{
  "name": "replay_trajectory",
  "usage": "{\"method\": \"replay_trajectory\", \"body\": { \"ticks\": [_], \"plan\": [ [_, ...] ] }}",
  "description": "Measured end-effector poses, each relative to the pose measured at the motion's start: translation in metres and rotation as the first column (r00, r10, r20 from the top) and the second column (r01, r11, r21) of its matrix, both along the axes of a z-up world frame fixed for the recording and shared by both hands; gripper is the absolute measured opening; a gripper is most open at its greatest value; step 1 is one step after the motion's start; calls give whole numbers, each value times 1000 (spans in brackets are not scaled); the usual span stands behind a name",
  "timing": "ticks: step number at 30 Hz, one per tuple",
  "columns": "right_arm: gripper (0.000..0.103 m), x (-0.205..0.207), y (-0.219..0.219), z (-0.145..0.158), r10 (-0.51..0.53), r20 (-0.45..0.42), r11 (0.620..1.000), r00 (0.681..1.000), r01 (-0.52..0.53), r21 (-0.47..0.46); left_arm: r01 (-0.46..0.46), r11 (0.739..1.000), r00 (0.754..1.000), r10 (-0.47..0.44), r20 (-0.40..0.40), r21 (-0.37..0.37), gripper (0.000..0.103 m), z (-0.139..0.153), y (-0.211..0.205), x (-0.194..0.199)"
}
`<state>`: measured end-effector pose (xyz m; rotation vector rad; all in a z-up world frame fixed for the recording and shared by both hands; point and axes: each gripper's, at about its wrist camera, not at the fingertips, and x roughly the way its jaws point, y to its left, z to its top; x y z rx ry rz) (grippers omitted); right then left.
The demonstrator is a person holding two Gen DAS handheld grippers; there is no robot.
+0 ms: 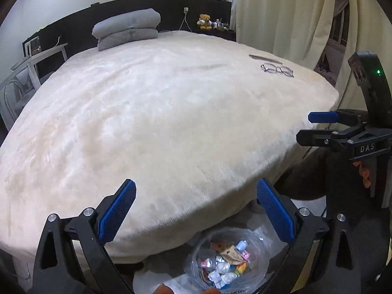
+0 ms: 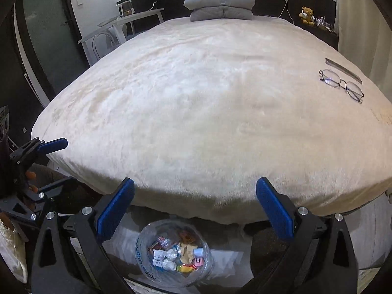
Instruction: Collect trash
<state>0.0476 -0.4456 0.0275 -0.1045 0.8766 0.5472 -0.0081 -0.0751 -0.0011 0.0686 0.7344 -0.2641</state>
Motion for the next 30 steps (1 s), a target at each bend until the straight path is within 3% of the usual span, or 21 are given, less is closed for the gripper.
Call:
{"method": "replay_trajectory", "body": {
  "ticks": [12,19,23,27,30],
  "plan": [
    [98,77,20,54,29,125,993,992,-43,106,-7,1000,982,7,190,-1,97,61,46,60],
    [98,123,49,96,80,204,983,976,-112,148,-3,999,969,12,248,-35,97,92,66,108],
    [98,145,64,105,113,251,973,961,-158,168,0,998,962,17,271,-64,97,95,77,131],
    [98,162,75,92,158,303,963,940,-214,162,3,996,959,23,284,-89,97,78,91,148],
    [98,172,84,73,171,301,969,938,-216,122,15,999,972,-6,236,-36,97,62,89,162]
  ]
}}
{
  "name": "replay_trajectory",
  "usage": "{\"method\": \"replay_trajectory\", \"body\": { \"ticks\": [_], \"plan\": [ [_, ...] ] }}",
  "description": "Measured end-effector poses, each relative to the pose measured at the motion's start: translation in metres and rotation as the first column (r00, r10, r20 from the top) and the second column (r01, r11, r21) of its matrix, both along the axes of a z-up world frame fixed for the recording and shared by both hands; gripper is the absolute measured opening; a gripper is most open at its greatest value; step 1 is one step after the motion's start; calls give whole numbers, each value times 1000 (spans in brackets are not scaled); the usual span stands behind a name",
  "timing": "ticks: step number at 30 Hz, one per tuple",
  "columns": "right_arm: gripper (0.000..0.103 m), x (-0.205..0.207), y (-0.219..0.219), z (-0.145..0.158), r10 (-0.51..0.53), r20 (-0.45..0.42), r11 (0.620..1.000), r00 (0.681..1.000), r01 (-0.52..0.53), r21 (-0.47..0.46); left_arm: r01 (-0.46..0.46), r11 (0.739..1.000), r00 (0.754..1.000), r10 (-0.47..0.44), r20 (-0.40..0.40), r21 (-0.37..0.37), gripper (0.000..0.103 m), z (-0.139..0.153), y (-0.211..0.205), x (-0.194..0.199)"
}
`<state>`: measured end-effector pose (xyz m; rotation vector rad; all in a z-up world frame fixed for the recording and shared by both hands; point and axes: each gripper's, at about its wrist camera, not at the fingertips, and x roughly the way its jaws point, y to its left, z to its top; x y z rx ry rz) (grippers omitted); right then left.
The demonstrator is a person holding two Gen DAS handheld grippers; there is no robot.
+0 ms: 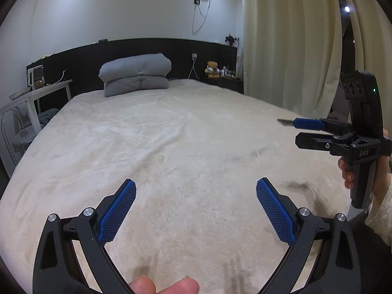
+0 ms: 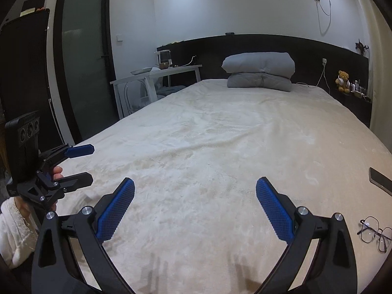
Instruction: Collect trash
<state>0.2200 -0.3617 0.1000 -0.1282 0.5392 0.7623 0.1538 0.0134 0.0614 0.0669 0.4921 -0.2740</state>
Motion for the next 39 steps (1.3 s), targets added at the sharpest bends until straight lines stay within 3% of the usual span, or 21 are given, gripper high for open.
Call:
{"method": "replay_trajectory", "body": {
  "ticks": [5,18,22,39],
  "plan": [
    [98,1,14,-17,49,6,997,999,-49,-59,39,998,999,-38,-25,50,97,-15,-8,9],
    [98,4,13,-25,55,-25,998,998,-55,-28,25,1000,999,-26,-42,-19,97,-15,-6,13],
    [98,4,14,-26,52,-22,998,998,-52,-35,31,999,999,-30,-44,20,97,-17,-9,13],
    [98,4,17,-30,74,-25,995,997,-76,-63,39,999,997,-36,-62,37,97,-21,-12,15]
  ]
}}
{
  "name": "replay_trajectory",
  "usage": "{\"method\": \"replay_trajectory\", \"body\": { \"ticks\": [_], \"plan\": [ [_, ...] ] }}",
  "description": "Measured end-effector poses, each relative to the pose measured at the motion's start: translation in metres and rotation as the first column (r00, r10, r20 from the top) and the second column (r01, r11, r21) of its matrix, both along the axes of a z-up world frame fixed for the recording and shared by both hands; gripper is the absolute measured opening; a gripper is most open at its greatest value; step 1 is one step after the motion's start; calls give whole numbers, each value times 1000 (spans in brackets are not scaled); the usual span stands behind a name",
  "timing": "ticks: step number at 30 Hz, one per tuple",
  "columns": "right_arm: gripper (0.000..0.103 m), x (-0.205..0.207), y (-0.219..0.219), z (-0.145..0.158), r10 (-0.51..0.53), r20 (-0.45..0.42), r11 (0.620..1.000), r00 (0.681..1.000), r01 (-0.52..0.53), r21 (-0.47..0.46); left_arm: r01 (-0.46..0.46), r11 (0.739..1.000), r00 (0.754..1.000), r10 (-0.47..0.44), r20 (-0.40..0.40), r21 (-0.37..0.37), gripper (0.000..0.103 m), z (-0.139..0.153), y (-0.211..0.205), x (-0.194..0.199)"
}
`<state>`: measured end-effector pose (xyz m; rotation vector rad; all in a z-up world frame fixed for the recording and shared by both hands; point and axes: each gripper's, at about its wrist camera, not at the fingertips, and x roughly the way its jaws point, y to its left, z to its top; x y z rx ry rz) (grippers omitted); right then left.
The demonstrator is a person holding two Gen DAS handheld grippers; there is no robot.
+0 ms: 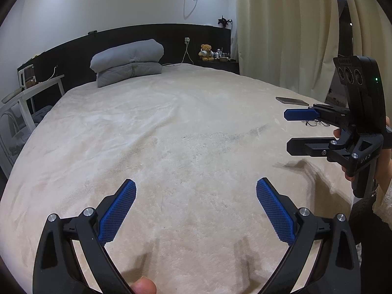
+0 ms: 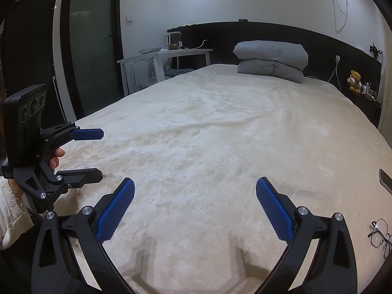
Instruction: Collect trash
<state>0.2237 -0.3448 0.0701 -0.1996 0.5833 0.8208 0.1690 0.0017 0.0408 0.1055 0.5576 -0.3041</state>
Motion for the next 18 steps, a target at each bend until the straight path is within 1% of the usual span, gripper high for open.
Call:
{"method": "replay_trajectory", "body": {
  "ticks": [4,7,18],
  "plan": [
    [98,0,0,0,1,-2,1000,1000,-1,4,-4,1000,1000,4,4,9,97,0,-1,-1],
    [98,0,-1,1,-1,-4,1000,1000,1,11,0,1000,1000,0,0,2,97,-1,-1,-1],
    [98,-1,-2,2,-2,-5,1000,1000,2,3,5,1000,1000,-5,-10,19,97,-4,-2,0]
  ]
}}
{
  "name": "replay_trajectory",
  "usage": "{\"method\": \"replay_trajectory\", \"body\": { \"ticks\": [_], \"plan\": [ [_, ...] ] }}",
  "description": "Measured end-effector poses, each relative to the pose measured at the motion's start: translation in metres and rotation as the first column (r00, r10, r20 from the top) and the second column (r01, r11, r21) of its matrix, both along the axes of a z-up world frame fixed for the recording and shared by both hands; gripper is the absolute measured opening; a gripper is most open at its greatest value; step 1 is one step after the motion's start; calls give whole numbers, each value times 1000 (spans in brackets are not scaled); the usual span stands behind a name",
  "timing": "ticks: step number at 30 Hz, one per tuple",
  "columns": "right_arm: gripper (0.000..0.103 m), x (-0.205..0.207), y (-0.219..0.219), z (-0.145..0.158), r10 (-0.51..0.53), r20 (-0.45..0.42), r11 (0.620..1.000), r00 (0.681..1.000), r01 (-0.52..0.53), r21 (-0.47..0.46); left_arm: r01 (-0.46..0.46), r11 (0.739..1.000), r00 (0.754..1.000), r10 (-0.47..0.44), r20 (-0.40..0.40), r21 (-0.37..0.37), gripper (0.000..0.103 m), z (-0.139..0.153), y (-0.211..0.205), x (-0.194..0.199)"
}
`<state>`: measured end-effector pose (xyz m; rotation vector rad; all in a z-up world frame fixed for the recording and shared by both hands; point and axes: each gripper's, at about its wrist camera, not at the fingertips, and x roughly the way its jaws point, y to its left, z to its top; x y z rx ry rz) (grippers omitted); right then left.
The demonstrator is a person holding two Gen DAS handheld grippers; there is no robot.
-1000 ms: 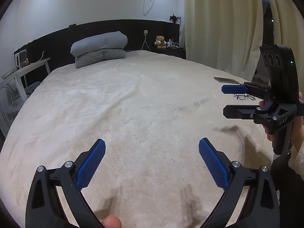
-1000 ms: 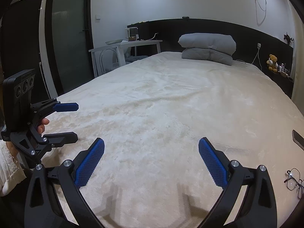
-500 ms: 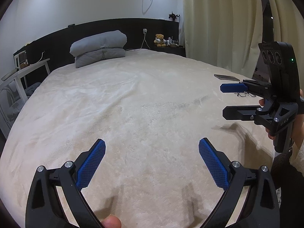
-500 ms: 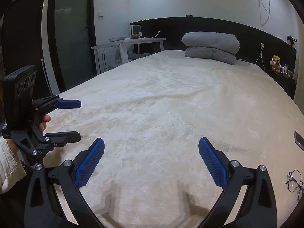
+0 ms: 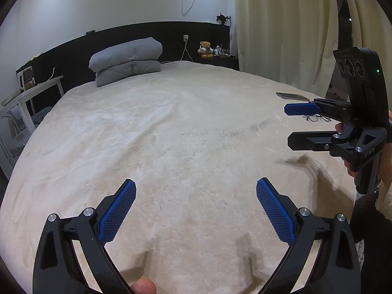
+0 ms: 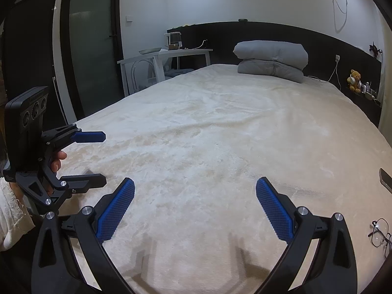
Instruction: Collect trash
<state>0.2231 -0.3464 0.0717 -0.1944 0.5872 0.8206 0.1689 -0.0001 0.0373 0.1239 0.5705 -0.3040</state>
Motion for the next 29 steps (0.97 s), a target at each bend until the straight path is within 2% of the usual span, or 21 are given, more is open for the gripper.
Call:
{"method": "replay_trajectory", "body": {
  "ticks": [29],
  "plan": [
    [98,3,5,-3,0,-4,1000,1000,0,-18,-24,1000,1000,25,9,-1,97,4,2,0]
  ]
}}
